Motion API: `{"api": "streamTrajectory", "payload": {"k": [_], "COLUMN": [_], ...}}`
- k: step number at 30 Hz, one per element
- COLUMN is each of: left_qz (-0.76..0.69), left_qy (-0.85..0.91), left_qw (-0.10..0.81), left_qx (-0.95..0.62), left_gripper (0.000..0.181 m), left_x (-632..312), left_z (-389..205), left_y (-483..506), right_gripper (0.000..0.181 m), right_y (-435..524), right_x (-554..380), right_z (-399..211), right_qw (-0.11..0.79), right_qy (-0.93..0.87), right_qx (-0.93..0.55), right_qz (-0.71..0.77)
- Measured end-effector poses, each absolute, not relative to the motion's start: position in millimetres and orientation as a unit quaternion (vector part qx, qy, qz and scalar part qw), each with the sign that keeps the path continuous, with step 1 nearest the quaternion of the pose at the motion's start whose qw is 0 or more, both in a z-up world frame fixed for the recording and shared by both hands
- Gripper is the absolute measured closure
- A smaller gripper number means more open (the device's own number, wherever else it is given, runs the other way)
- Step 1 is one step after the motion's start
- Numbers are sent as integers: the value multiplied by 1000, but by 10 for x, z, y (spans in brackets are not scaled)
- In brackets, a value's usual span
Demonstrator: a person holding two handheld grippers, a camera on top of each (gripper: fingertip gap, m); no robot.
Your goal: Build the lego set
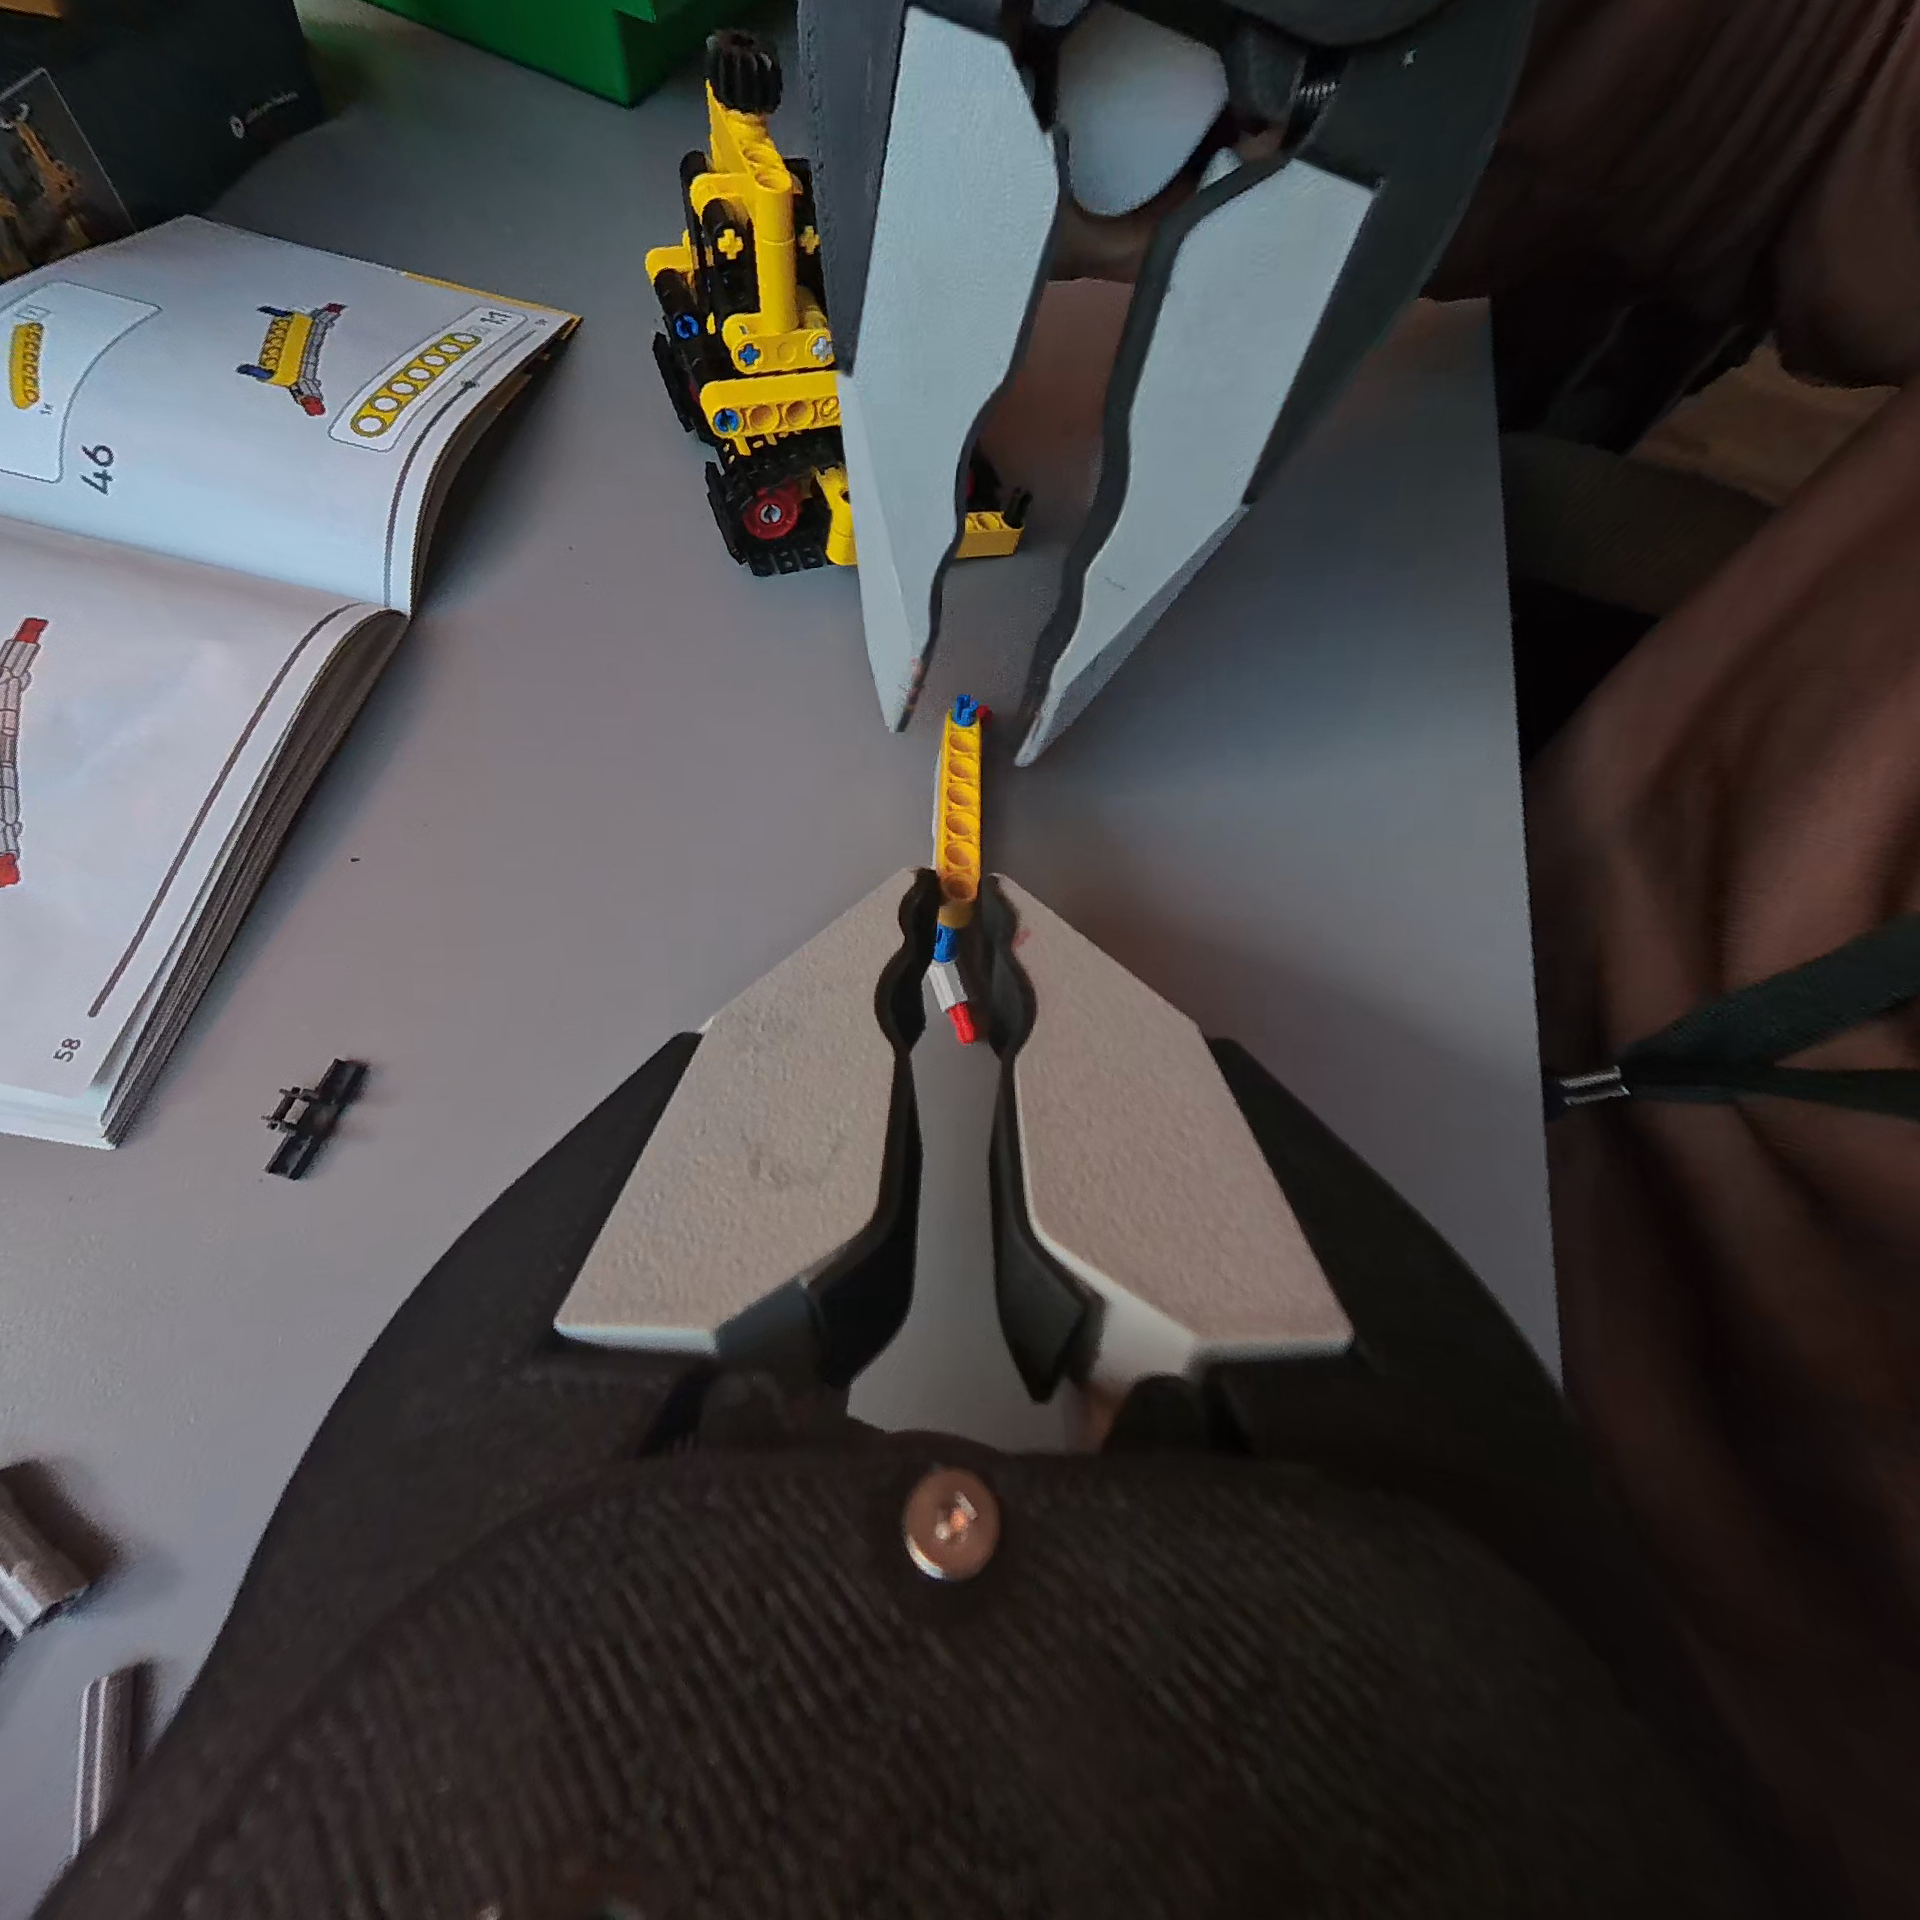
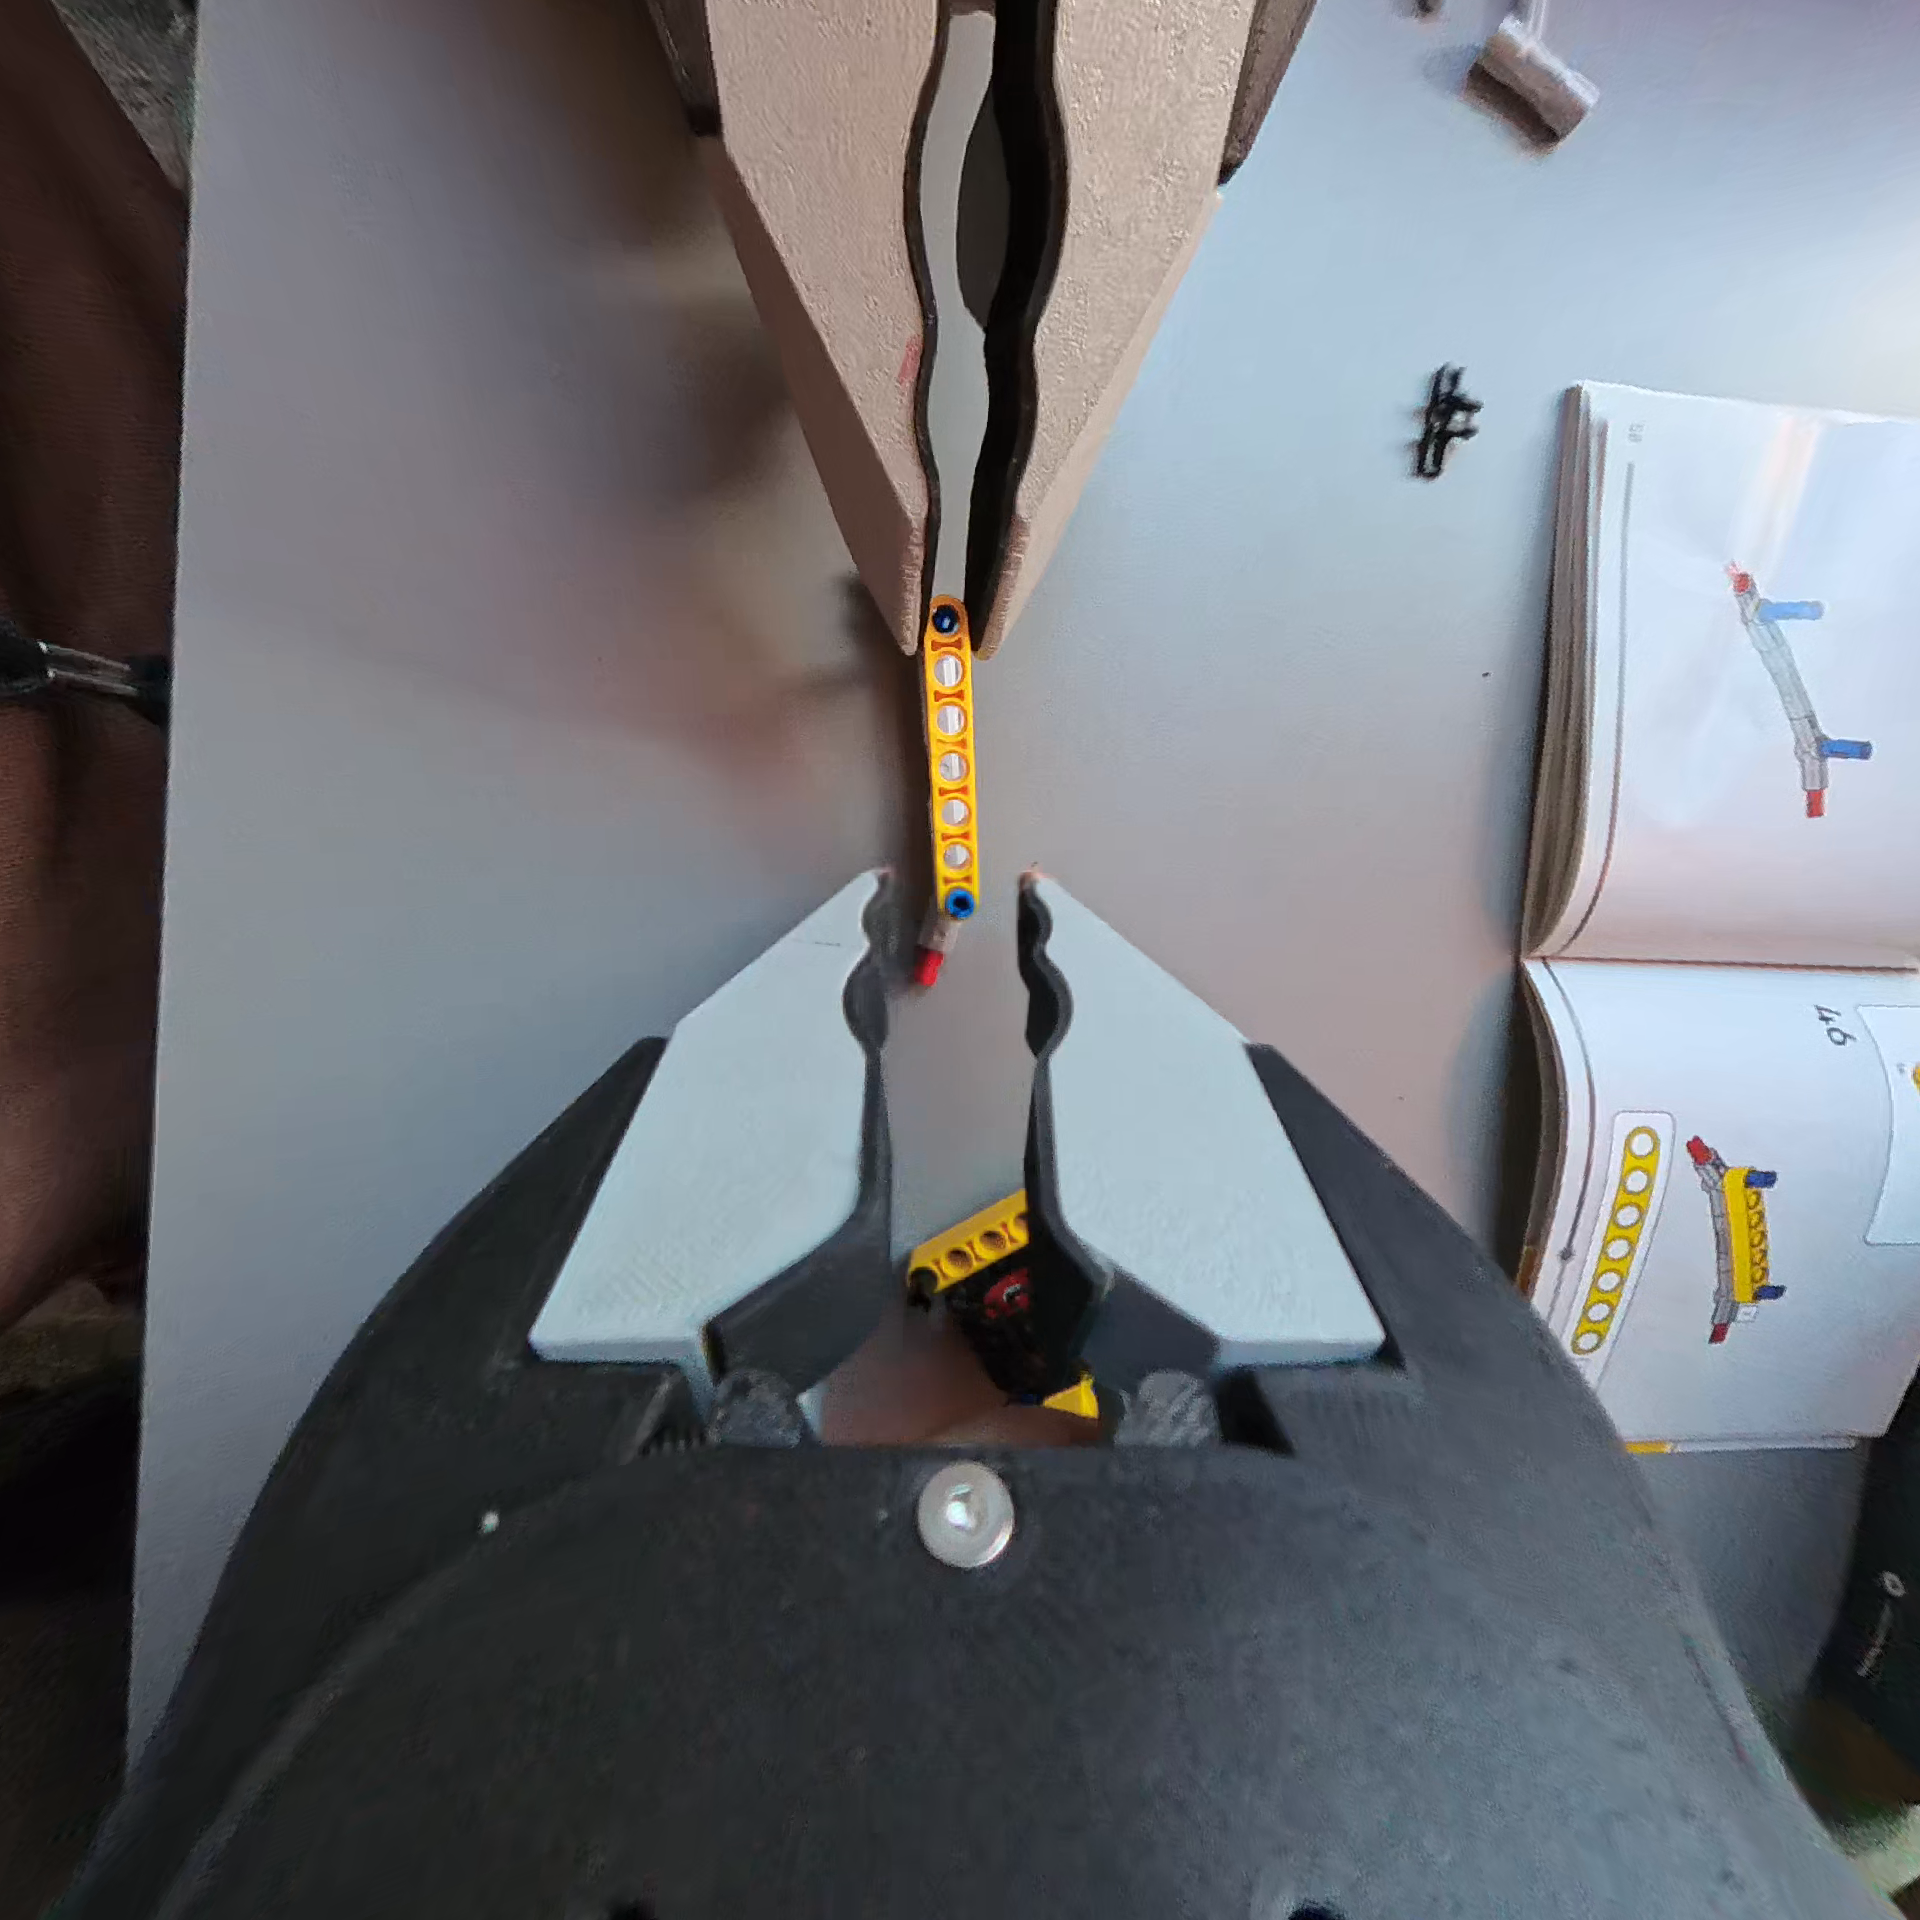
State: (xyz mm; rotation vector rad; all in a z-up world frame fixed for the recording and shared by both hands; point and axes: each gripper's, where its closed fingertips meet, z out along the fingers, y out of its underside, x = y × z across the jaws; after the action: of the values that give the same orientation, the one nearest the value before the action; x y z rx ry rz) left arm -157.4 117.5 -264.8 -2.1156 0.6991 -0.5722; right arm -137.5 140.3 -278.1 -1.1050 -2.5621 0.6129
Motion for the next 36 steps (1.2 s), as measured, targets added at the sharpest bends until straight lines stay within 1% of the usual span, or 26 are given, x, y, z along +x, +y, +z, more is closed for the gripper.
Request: {"api": "streamTrajectory", "payload": {"k": [3, 5, 6, 7, 9, 12, 14, 17, 21, 23, 29, 36], "left_qz": [-228, -226, -224, -223, -218, -218, -204, -216, -181, -173, -175, -191], "left_qy": [277, 278, 279, 280, 276, 290, 287, 281, 297, 301, 297, 288], "left_qw": [409, 410, 411, 412, 415, 409, 404, 399, 379, 378, 379, 398], "left_qx": [-839, -839, -839, -838, -839, -837, -844, -845, -858, -859, -859, -850], "left_gripper": [176, 176, 176, 176, 177, 175, 169, 169, 178, 181, 181, 181], "left_x": [-1573, -1573, -1573, -1573, -1594, -1607, -1691, -1687, -1669, -1661, -1667, -1636], "left_z": [-2646, -2645, -2644, -2641, -2635, -2646, -2678, -2680, -2790, -2805, -2800, -2720], "left_y": [1173, 1174, 1173, 1171, 1178, 1108, 1086, 1057, 1086, 1099, 1108, 1139], "right_gripper": [160, 161, 163, 171, 178, 178, 178, 179, 164, 173, 177, 177], "right_y": [1363, 1250, 1207, 1203, 1191, 1194, 1207, 1197, 1160, 1166, 1116, 1117], "right_x": [-1455, -1523, -1555, -1574, -1599, -1570, -1562, -1569, -1600, -1618, -1655, -1654], "right_z": [-2669, -2606, -2611, -2644, -2656, -2660, -2660, -2659, -2664, -2693, -2669, -2670], "right_qw": [157, 152, 148, 146, 148, 144, 150, 153, 156, 160, 161, 163], "right_qy": [-878, -874, -874, -877, -880, -878, -878, -876, -876, -879, -876, -872], "right_qx": [-386, -381, -380, -380, -376, -378, -379, -382, -377, -372, -363, -366], "right_qz": [236, 261, 265, 255, 251, 255, 251, 252, 258, 251, 275, 282]}}
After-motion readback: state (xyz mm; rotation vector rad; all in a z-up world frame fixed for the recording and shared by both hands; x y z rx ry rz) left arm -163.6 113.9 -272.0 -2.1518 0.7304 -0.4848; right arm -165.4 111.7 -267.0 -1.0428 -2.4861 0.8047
